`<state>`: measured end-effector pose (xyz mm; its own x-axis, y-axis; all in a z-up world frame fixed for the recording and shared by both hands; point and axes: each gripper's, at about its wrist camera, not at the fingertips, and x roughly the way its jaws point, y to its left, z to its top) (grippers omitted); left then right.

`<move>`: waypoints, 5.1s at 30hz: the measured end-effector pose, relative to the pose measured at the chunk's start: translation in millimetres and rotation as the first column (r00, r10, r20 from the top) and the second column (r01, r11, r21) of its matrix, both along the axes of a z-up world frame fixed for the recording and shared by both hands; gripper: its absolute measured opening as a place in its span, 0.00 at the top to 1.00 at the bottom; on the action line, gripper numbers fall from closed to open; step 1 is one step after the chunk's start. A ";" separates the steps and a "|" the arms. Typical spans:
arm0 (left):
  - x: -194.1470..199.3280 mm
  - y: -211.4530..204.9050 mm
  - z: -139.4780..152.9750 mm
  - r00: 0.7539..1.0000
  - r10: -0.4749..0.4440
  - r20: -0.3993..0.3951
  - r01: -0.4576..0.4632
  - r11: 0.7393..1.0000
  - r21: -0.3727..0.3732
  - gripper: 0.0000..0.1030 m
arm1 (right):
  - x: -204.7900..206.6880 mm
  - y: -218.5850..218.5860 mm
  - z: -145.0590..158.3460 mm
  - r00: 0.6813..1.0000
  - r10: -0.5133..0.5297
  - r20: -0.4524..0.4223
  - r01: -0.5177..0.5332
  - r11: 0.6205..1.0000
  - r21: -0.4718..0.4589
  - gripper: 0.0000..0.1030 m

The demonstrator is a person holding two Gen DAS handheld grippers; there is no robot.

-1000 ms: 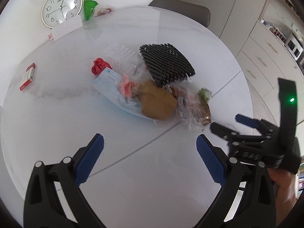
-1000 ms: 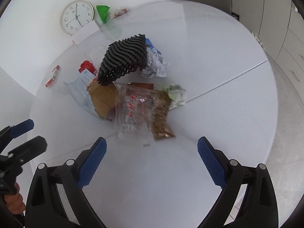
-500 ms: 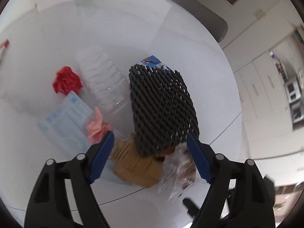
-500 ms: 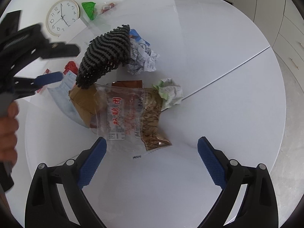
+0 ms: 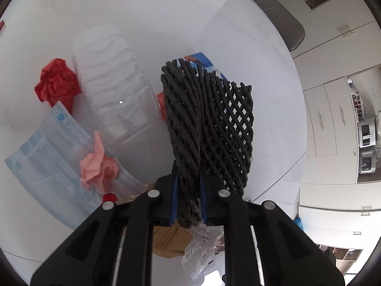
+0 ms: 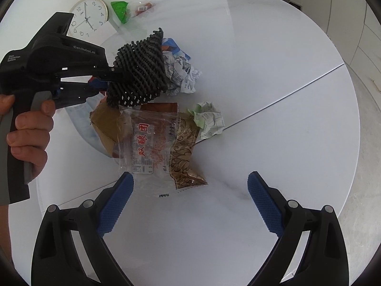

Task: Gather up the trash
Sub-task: 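Carry net and snack bag over the bin and release both, then move both tools back to the table and grasp crumpled newspaper with right tool, then grasp brown cardboard piece with the left tool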

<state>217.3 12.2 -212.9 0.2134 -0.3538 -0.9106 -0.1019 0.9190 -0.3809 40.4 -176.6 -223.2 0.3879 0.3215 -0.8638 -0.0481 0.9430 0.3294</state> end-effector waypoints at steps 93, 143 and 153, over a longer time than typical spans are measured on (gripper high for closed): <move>-293.9 -209.1 22.1 0.661 -0.748 0.055 0.726 0.657 0.204 0.11 | -253.7 -217.2 -12.8 0.901 -0.427 -0.076 0.412 0.898 -0.156 0.08; -129.1 28.1 39.4 0.967 -0.170 0.190 0.115 0.955 0.274 0.09 | 60.7 35.1 -32.4 0.981 0.193 0.005 -0.187 0.957 -0.221 0.50; -76.2 20.2 3.2 0.995 -0.020 0.098 -0.003 0.972 0.235 0.09 | 58.2 9.4 -16.4 0.982 0.184 0.042 -0.175 0.971 -0.160 0.73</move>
